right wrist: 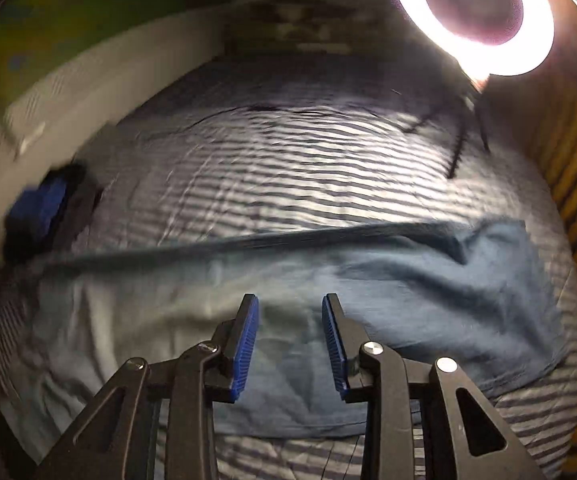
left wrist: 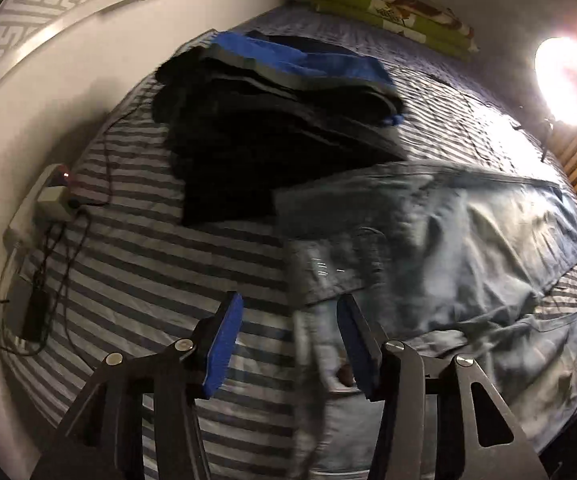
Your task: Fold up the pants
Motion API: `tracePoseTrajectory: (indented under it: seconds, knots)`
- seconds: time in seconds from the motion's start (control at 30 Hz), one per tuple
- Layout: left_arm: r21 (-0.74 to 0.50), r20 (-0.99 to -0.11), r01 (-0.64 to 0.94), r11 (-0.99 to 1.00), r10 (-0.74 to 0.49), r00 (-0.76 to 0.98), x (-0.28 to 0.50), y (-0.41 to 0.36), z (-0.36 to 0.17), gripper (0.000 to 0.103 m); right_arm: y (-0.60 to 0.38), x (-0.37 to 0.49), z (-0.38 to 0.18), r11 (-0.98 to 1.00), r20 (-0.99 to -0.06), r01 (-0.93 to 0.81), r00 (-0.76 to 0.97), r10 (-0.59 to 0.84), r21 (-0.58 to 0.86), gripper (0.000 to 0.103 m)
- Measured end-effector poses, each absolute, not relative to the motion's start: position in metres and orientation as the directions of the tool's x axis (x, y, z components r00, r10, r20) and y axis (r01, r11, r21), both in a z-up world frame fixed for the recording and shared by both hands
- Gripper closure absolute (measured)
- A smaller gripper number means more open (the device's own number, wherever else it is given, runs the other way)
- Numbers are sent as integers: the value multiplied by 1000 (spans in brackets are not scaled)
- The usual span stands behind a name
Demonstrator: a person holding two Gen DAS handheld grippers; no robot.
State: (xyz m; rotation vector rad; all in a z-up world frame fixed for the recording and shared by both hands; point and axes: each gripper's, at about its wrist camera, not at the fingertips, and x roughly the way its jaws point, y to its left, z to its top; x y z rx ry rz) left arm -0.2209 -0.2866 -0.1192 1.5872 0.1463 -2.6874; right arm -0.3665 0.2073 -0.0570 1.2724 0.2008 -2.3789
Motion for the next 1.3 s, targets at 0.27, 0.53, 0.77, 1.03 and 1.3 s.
tracePoseTrajectory:
  seconds: [0.27, 0.53, 0.77, 1.03, 1.3]
  knots:
    - [-41, -884, -53, -998, 61, -463, -230, -279, -129, 46, 129, -314, -33, -797, -812, 603, -485, -325, -41, 64]
    - [-35, -891, -90, -995, 71, -449, -246, -280, -138, 44, 81, -289, -33, -727, -821, 675, -484, -303, -130, 63]
    - [-29, -884, -110, -994, 77, -462, -294, -286, -150, 27, 41, -301, -62, -574, -805, 754, -535, -256, -319, 47]
    - [-188, -888, -82, -979, 205, -411, -324, -294, -187, 23, 14, -360, -123, -479, -851, 812, -478, -218, -334, 45]
    - [-183, -861, -89, -979, 203, -466, -325, -279, -182, 86, -13, -407, -161, -381, -866, 855, -453, -212, -353, 40]
